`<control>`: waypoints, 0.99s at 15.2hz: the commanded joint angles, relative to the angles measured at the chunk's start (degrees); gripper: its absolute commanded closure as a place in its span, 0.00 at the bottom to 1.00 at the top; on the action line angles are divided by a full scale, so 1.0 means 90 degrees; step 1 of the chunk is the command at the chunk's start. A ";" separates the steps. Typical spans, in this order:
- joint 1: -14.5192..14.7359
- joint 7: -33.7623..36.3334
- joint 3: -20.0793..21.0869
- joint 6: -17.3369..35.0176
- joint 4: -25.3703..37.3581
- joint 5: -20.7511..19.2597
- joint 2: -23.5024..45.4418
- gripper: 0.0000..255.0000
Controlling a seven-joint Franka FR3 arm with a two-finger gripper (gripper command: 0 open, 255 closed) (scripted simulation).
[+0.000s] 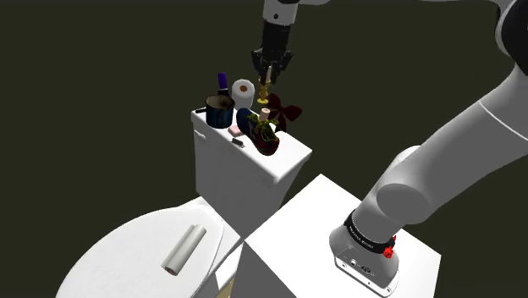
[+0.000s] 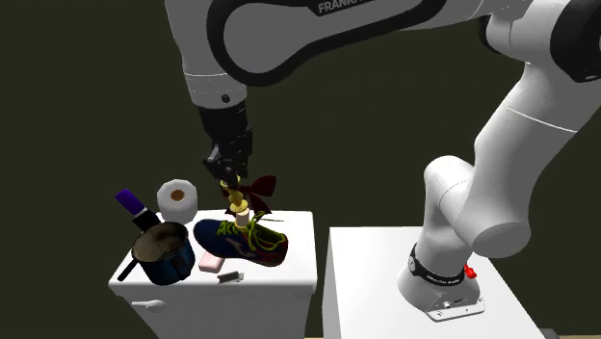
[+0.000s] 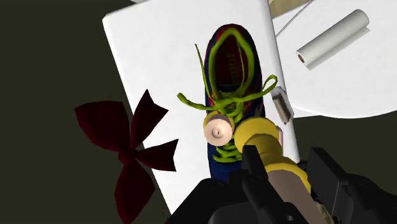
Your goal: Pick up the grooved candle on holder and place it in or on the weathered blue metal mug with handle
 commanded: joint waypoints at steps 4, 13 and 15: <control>0.0054 0.0127 0.0078 -0.0213 0.1472 0.0003 0.1260 1.00; 0.0209 0.0332 0.0168 -0.1300 0.5210 -0.0067 0.3917 1.00; 0.0207 0.0336 0.0166 -0.1104 0.4967 -0.0065 0.3871 1.00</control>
